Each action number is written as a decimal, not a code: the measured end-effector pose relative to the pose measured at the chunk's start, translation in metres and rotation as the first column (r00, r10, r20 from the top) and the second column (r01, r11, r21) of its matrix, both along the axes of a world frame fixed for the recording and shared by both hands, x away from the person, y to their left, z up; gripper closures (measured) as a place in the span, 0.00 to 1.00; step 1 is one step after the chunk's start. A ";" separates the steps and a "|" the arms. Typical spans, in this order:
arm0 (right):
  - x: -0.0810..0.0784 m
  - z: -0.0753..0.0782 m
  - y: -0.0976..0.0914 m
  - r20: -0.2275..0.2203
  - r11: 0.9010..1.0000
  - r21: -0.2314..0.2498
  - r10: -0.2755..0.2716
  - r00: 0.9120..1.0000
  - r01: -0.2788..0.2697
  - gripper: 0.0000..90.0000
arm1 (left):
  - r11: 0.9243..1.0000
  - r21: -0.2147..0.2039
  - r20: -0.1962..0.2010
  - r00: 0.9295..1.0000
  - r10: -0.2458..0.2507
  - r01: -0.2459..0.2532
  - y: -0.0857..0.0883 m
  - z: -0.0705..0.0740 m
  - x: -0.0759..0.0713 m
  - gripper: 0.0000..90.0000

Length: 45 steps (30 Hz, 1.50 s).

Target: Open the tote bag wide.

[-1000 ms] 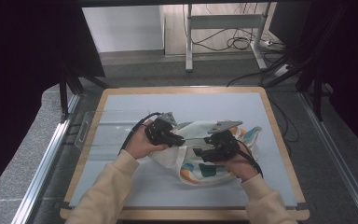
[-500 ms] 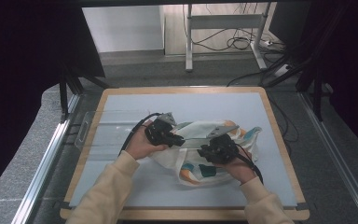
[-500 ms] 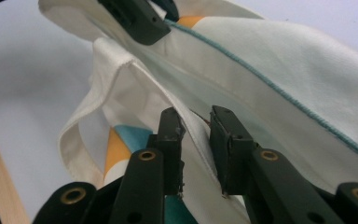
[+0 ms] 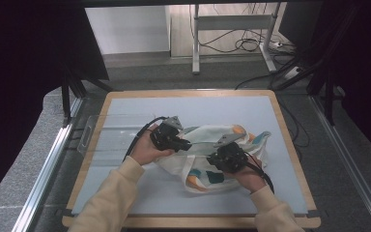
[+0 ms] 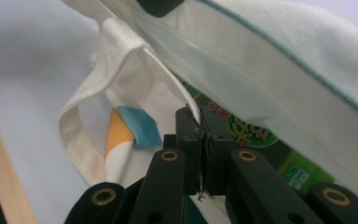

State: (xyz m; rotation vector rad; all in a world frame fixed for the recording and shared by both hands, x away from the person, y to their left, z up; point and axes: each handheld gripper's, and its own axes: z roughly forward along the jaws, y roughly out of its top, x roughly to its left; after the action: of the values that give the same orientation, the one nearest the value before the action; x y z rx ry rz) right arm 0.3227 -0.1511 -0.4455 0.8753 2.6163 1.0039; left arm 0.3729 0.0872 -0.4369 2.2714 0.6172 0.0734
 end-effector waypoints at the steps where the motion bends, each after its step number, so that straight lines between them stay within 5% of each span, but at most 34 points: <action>1: -0.002 -0.001 -0.001 -0.001 1.000 0.006 0.001 1.000 -0.001 0.96 | 1.000 0.000 0.001 1.000 0.003 -0.003 0.000 0.000 0.001 0.91; 28: -0.018 -0.009 -0.012 -0.007 0.998 0.060 0.011 1.000 -0.010 0.97 | 0.997 -0.003 0.039 0.996 0.080 -0.079 0.004 0.004 0.008 0.91; 45: -0.032 -0.015 -0.021 -0.017 0.996 0.074 0.043 0.999 -0.042 0.97 | 0.983 -0.013 0.074 0.980 0.182 -0.182 0.006 0.005 0.030 0.91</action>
State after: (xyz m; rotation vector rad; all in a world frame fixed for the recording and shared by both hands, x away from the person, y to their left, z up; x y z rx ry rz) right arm 0.2910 -0.1717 -0.4608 0.8529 2.6391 1.1146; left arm 0.4025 0.0932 -0.4322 2.1904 0.7828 0.2452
